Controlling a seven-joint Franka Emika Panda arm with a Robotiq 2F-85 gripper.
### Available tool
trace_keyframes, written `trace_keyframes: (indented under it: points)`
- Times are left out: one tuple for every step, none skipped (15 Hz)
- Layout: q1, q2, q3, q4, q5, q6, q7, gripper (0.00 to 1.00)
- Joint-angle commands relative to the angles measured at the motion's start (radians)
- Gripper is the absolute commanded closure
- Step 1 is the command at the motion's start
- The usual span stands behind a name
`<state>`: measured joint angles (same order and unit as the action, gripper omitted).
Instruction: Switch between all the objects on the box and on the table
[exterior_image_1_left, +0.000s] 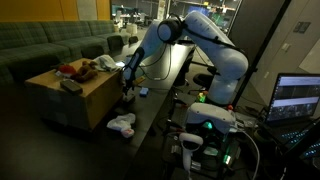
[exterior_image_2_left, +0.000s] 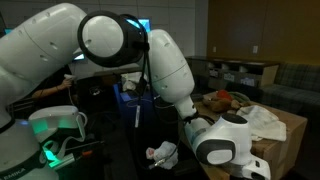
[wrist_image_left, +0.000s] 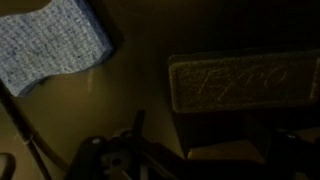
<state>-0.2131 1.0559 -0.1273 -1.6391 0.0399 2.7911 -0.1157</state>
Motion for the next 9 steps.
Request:
trace_keyframes:
  points:
    - [0.035, 0.064, -0.055, 0.076, -0.01, 0.015, 0.111, 0.0]
    - [0.036, 0.074, -0.062, 0.083, -0.01, 0.016, 0.127, 0.0]
    - [0.038, 0.089, -0.067, 0.094, -0.009, 0.021, 0.141, 0.0]
    - [0.035, 0.104, -0.066, 0.102, -0.008, 0.031, 0.149, 0.0]
    - [0.028, 0.117, -0.059, 0.113, -0.004, 0.034, 0.153, 0.0]
    - [0.029, 0.131, -0.061, 0.123, -0.005, 0.035, 0.16, 0.0]
    - [0.03, 0.143, -0.062, 0.131, -0.004, 0.038, 0.168, 0.0]
    - [0.035, 0.147, -0.072, 0.126, -0.007, 0.037, 0.177, 0.0]
    - [0.034, 0.152, -0.073, 0.125, -0.007, 0.034, 0.179, 0.0]
